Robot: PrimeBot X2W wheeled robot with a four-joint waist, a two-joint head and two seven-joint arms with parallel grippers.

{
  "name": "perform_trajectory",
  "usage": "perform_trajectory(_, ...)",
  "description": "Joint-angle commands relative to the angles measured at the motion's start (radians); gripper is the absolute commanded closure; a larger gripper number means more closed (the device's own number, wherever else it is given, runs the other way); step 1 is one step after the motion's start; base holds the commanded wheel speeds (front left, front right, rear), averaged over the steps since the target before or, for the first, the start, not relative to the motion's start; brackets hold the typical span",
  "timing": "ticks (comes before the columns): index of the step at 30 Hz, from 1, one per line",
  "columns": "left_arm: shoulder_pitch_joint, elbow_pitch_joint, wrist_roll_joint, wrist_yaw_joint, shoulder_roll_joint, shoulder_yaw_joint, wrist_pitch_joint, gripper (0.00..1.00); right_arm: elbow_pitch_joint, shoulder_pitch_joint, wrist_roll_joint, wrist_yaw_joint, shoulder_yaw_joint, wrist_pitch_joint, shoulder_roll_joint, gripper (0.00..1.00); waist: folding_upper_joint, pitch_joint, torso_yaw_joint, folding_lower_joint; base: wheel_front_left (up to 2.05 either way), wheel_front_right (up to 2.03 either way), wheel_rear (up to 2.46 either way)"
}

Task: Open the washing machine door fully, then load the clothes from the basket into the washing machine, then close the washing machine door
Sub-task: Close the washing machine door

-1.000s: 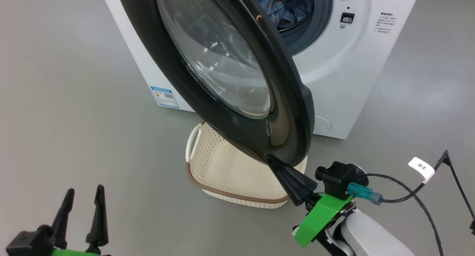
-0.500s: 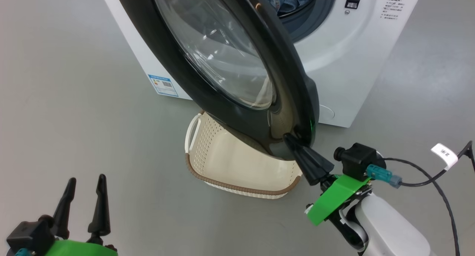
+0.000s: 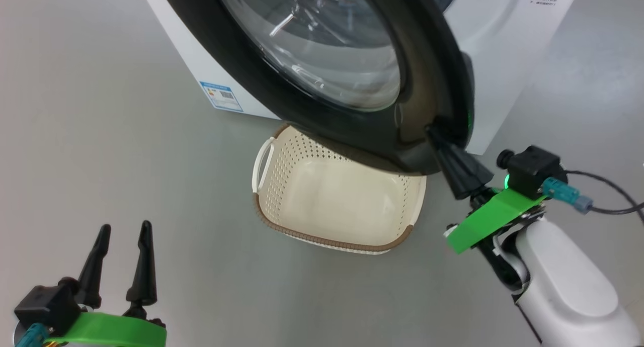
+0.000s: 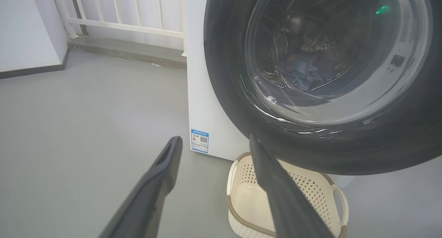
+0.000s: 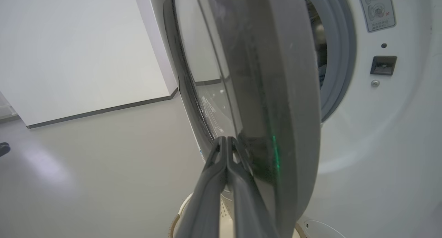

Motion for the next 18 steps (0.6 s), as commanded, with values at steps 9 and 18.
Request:
perform_trajectory(9,-0.068,-0.031,-0.009,-0.002,0.010,0.018,-0.006,0.00,0.004,-0.104,-0.008,0.001,-0.024,-0.005,-0.049,1.00,0.0000,0.065,0.023,0.0000,0.00,0.00,0.00)
perform_trajectory(18,-0.117,-0.031,-0.015,-0.002,-0.006,-0.012,-0.006,0.00,0.043,-0.209,-0.007,0.001,-0.065,-0.005,-0.089,1.00,0.0000,0.125,0.053,0.0000,0.00,0.00,0.00)
